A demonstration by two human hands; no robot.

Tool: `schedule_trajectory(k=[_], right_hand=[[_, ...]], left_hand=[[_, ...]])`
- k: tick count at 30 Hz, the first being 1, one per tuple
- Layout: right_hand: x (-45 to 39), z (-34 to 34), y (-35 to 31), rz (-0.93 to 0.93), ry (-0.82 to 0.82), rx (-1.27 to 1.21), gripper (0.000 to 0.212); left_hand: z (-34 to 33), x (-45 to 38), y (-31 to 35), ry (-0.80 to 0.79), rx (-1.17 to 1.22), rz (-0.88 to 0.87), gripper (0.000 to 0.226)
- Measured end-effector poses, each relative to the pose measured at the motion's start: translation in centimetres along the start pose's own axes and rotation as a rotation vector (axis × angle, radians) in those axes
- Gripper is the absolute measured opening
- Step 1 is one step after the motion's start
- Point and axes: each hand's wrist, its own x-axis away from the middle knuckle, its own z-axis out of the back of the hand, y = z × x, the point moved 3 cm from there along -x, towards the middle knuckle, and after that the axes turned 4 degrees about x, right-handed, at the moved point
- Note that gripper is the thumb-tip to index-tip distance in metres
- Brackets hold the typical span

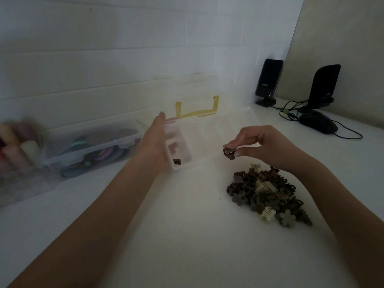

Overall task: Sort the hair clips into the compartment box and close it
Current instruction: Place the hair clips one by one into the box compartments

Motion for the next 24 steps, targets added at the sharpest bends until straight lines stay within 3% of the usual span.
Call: schedule_trajectory(k=[3, 8, 24], right_hand=[[-0.2, -0.7, -0.4, 0.032, -0.018, -0.003, 0.012], [-0.3, -0.8, -0.7, 0.006, 0.06, -0.043, 0.016], [-0.6, -2.9, -2.2, 0.131, 0.23, 0.033, 0.015]], left_hand=[[-0.8, 0.8, -0.6, 0.069, 0.033, -0.169, 0.04], [-1.1, 0.8, -0.7, 0.011, 0.008, -0.288, 0.038], [-1.4, 1.7, -0.9, -0.059, -0.004, -0.367, 0.033]])
